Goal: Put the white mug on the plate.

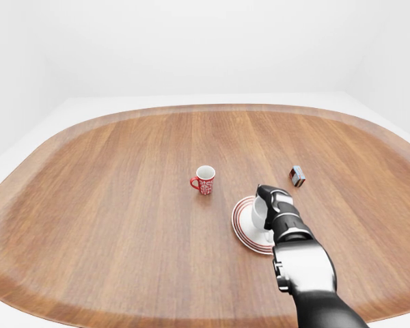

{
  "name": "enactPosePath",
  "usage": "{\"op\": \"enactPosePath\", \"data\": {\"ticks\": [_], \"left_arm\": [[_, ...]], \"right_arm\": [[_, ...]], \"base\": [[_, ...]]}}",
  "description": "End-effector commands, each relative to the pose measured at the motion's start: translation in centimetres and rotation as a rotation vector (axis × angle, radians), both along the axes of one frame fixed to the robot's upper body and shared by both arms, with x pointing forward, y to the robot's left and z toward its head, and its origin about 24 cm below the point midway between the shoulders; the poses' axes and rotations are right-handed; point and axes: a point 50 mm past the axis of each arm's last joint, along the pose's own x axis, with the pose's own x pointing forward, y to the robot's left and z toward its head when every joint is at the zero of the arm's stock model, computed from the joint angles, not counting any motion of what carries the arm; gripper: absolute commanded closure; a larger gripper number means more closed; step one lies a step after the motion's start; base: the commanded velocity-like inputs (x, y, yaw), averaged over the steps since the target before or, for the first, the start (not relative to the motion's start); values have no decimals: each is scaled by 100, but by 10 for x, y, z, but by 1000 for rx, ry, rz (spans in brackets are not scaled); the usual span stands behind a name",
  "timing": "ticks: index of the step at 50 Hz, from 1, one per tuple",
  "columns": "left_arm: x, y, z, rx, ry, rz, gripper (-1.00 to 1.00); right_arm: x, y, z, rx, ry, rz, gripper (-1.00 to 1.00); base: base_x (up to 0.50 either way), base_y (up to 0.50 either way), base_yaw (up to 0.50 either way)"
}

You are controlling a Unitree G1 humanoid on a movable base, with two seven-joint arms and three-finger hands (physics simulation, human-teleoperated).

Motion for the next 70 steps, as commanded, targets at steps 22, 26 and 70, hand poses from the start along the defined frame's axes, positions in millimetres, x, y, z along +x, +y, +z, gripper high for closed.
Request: {"op": "enactPosePath", "data": {"ticks": [22,26,70], "left_arm": [[1,-1,-2,3,9,-1,-100],[1,-1,-2,4,7,-1,-100],[2,-3,-2,7,12,-4,-100]], "right_arm": [[-7,-3,-9,8,-9,-21,13],[-8,-3,-11,14,-1,-24,-100],[61,20,336,-110,-932,53,-100]], "base": [[0,0,0],[0,0,0],[0,0,0]]}}
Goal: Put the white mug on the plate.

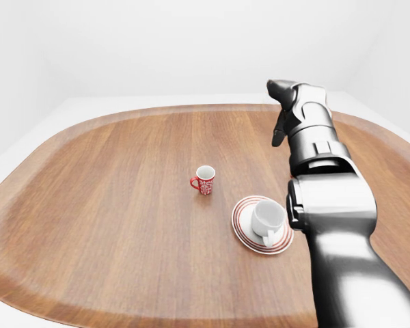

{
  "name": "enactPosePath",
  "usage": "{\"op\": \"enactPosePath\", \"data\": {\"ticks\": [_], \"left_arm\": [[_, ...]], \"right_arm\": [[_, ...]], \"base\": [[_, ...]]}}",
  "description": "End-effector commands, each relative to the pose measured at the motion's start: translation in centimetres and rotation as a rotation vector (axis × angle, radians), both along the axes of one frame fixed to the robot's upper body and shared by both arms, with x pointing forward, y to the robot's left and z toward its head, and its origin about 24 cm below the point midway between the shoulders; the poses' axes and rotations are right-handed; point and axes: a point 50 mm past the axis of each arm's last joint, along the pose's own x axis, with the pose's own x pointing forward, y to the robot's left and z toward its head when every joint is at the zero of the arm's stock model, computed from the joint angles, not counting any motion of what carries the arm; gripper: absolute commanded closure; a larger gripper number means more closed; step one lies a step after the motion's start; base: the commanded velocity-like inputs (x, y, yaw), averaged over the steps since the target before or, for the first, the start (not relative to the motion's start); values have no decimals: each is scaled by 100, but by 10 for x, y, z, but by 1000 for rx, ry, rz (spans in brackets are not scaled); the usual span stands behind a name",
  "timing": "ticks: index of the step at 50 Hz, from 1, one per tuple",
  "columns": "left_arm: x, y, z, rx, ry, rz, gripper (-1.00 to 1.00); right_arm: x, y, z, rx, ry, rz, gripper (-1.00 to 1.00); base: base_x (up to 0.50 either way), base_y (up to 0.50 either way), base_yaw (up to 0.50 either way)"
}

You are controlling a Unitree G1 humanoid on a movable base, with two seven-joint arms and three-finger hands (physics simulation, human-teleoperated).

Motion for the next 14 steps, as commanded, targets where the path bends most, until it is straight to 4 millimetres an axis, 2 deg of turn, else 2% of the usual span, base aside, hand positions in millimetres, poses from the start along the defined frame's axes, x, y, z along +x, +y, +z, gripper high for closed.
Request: {"op": "enactPosePath", "data": {"ticks": [1,4,8,14], "left_arm": [[0,0,-1,2,4,1,-100],[0,0,-1,2,5,1,-100],[0,0,-2,3,6,1,-100],[0,0,-1,2,5,0,-100]], "right_arm": [[-11,6,101,-36,-596,-23,-100],[-20,4,123,17,-815,-49,-100],[-31,3,148,42,-1001,-72,-100],[-39,4,163,79,-1108,-79,-100]], "base": [[0,0,0],[0,0,0],[0,0,0],[0,0,0]]}}
